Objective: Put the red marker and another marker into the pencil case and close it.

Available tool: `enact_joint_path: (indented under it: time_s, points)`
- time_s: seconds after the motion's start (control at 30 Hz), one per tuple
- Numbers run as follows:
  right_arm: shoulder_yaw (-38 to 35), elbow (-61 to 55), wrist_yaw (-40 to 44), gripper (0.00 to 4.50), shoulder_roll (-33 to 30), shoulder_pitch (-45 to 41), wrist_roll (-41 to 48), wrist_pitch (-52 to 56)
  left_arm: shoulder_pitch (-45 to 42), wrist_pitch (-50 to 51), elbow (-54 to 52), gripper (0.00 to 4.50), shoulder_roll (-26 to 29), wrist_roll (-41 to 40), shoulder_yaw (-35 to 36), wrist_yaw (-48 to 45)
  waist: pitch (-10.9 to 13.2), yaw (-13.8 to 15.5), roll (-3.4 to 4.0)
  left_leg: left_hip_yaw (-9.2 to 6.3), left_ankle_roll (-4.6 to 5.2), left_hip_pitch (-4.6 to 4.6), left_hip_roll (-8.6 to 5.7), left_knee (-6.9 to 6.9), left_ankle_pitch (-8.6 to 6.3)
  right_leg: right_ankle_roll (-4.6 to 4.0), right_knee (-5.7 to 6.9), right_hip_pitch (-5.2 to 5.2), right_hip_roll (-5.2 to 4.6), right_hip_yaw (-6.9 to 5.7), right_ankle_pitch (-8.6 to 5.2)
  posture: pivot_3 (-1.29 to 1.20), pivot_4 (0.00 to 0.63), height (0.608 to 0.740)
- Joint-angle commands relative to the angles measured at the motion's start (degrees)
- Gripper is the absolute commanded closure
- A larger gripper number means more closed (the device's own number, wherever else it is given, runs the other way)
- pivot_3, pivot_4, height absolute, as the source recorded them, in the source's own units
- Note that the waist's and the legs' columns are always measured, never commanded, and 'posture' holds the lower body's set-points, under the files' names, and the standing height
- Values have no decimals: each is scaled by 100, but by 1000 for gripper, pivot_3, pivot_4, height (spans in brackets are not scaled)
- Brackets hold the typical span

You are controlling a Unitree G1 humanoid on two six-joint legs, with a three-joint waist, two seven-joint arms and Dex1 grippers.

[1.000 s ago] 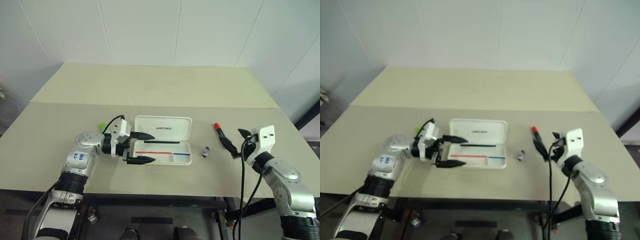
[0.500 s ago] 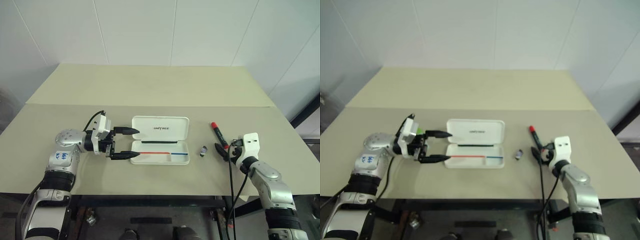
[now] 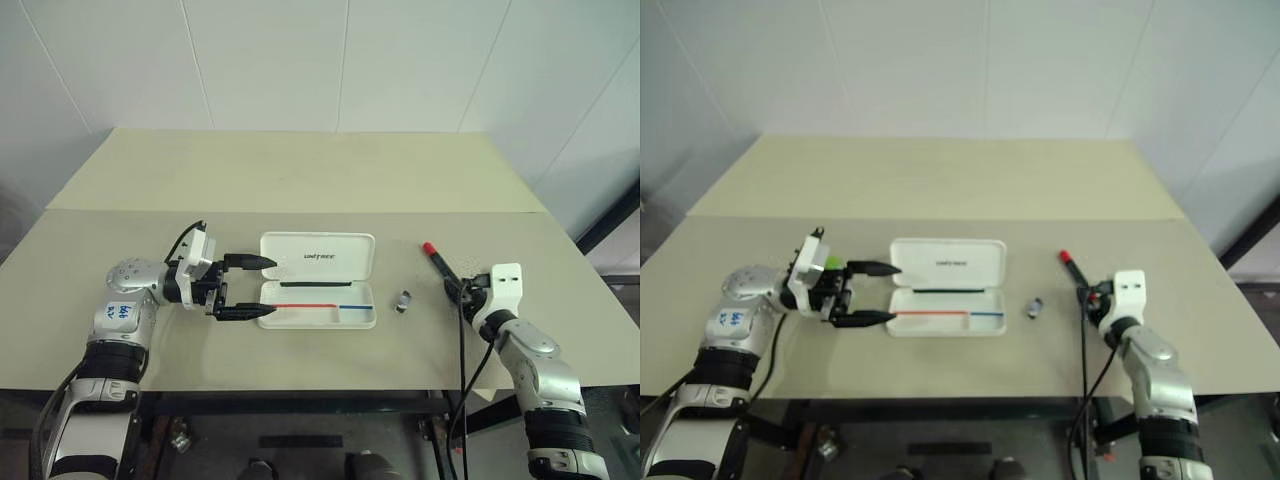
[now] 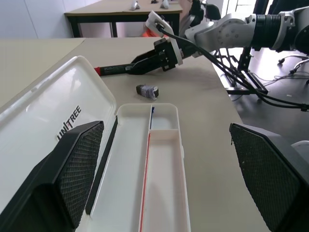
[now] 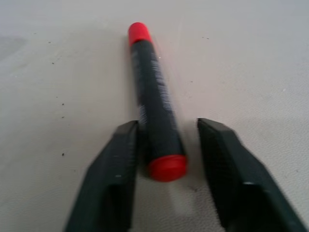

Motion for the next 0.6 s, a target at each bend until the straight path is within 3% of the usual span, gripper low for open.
enact_joint_path:
  time_s: [0.03, 0.37, 0.6]
  points:
    - [2, -358, 131, 3725, 14, 154, 151, 19, -127, 42, -133, 0, 16, -183, 128, -67, 0, -29, 0, -1, 0, 0, 0, -2, 0, 0, 0, 0, 0, -1, 0, 0, 150, 740]
    - [-58, -1757, 692, 3871, -392, 251, 532, 40, -137, 141, -114, 0, 67, -269, 172, -156, 1, -73, 2, 0, 0, -2, -3, 2, 0, 4, -2, 0, -2, 2, 1, 0, 150, 740]
    - [57, -2901, 1169, 3871, -688, -573, 1429, 560, -276, -291, 304, 0, 18, -142, 304, -54, 5, -81, 7, 3, 0, -7, -1, 0, 0, 3, -2, -8, -2, 5, 1, 0, 150, 740]
